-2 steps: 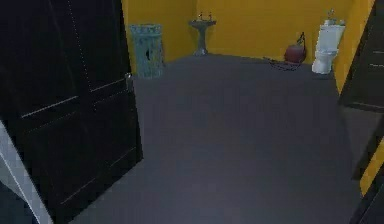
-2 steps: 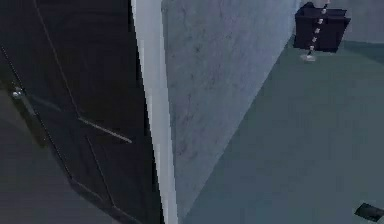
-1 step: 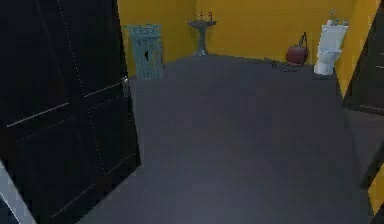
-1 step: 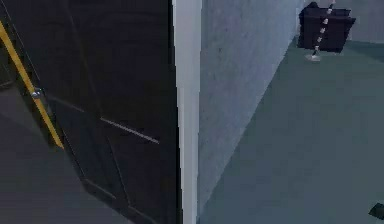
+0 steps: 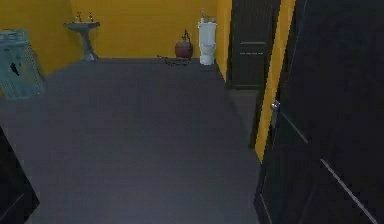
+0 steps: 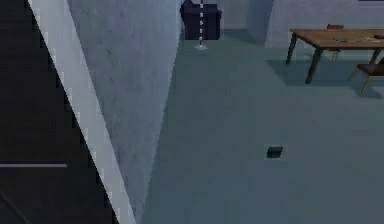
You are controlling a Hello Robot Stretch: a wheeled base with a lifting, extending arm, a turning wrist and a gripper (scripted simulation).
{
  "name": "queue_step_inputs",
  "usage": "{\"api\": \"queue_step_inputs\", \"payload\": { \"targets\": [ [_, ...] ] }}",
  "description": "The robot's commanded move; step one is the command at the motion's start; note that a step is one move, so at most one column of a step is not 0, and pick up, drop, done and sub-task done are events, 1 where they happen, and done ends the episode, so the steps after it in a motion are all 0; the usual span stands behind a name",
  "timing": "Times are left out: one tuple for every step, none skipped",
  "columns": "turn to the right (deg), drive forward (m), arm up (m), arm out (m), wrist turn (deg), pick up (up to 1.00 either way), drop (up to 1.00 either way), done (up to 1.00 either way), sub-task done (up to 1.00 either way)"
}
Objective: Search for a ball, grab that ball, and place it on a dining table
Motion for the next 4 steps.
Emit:
{"api": "queue_step_inputs", "payload": {
  "targets": [
    [0.0,1.0,0.0,0.0,0.0,0.0,0.0,0.0,0.0],
    [6.0,0.0,0.0,0.0,0.0,0.0,0.0,0.0,0.0],
    [0.0,0.35,0.0,0.0,0.0,0.0,0.0,0.0,0.0],
    [3.0,0.0,0.0,0.0,0.0,0.0,0.0,0.0,0.0]
  ]
}}
